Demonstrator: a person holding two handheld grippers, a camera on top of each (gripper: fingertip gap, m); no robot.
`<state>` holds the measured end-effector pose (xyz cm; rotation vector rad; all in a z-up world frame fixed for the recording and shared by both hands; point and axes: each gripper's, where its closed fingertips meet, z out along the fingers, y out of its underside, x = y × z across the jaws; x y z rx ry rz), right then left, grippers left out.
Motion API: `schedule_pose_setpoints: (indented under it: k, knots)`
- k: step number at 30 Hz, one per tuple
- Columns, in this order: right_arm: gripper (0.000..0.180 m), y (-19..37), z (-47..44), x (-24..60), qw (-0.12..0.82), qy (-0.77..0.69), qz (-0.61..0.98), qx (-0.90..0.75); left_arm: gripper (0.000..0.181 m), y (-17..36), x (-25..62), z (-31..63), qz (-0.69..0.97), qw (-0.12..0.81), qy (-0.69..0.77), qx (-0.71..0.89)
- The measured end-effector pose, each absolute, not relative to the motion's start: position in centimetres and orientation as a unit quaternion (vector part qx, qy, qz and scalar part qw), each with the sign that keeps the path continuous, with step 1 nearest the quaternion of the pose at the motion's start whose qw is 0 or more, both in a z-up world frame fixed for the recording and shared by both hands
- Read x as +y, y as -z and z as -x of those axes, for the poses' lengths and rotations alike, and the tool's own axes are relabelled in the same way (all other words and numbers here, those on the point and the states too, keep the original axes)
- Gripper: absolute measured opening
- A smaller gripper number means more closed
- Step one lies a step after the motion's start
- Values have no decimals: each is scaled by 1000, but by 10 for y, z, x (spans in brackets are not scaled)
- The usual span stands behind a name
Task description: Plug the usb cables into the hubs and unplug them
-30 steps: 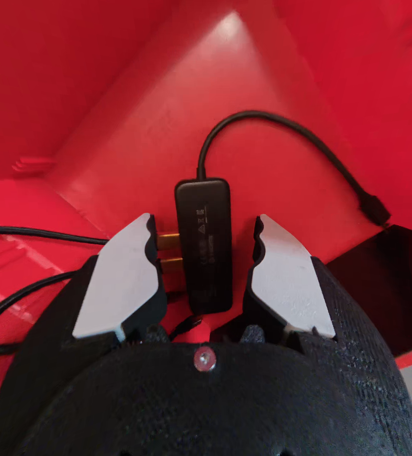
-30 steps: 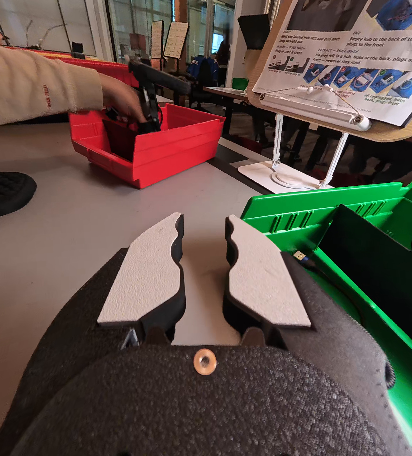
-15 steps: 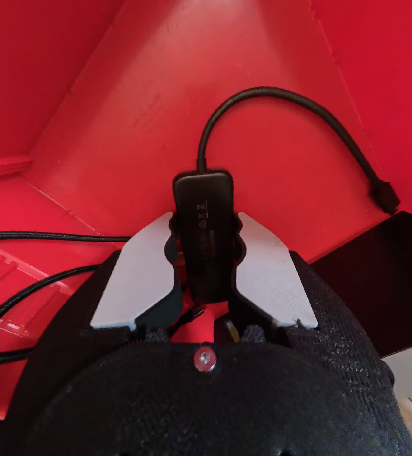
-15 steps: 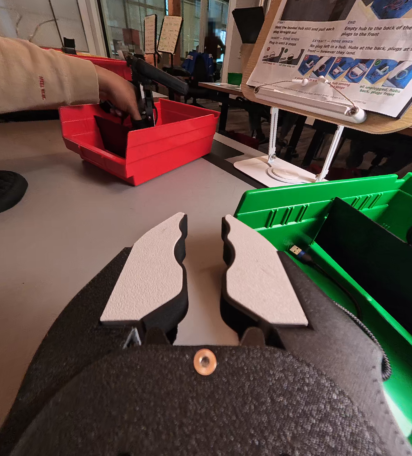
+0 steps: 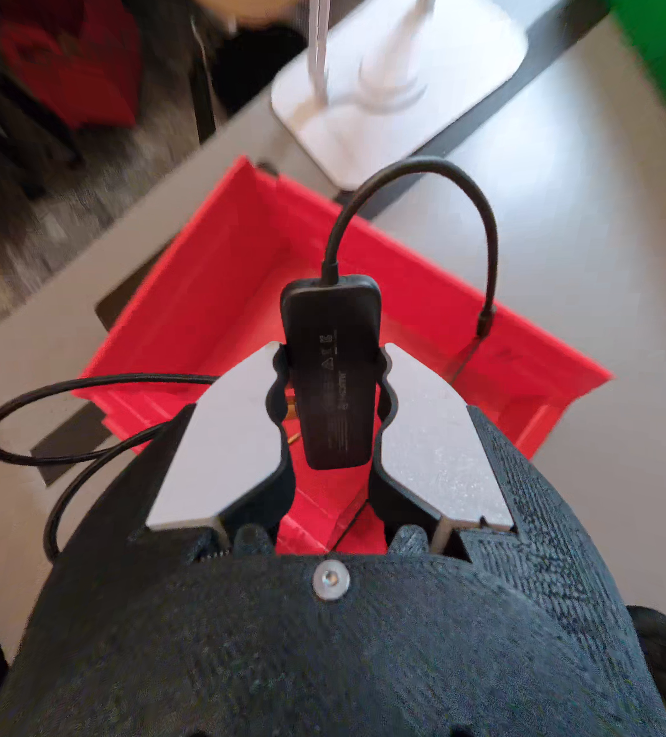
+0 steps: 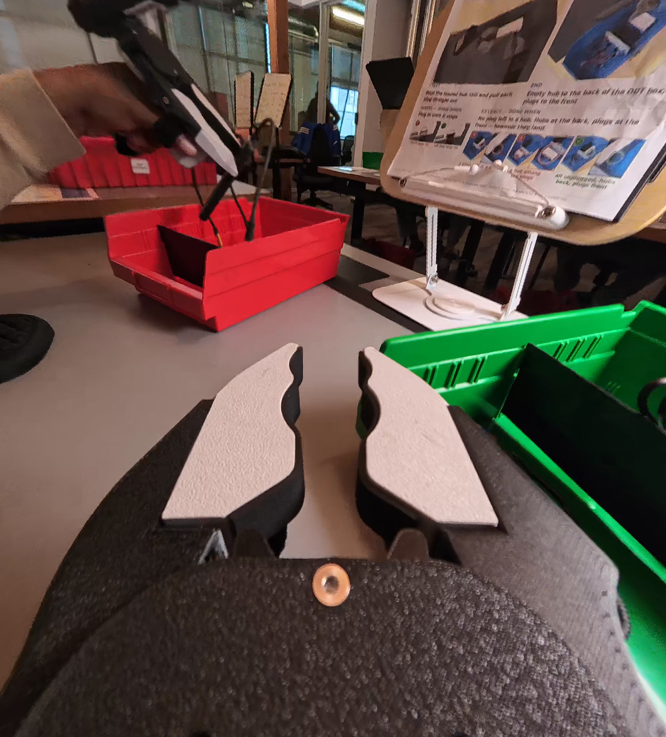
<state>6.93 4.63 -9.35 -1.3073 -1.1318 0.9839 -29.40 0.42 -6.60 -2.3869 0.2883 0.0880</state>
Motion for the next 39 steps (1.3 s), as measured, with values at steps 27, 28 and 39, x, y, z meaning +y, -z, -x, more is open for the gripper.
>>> schedule_pose_setpoints:
  k: [27,28,39]
  knots:
    - [51,-12,1,-122,281,-608,381,-638,43,-80,-107,-21,484,551,561,383]
    - [48,-9,2,-129,257,-625,373,-636,43,-79,-107,-22,483,553,561,383]
    - [40,-9,14,-105,291,-647,400,-581,40,-75,-81,-8,522,578,544,313]
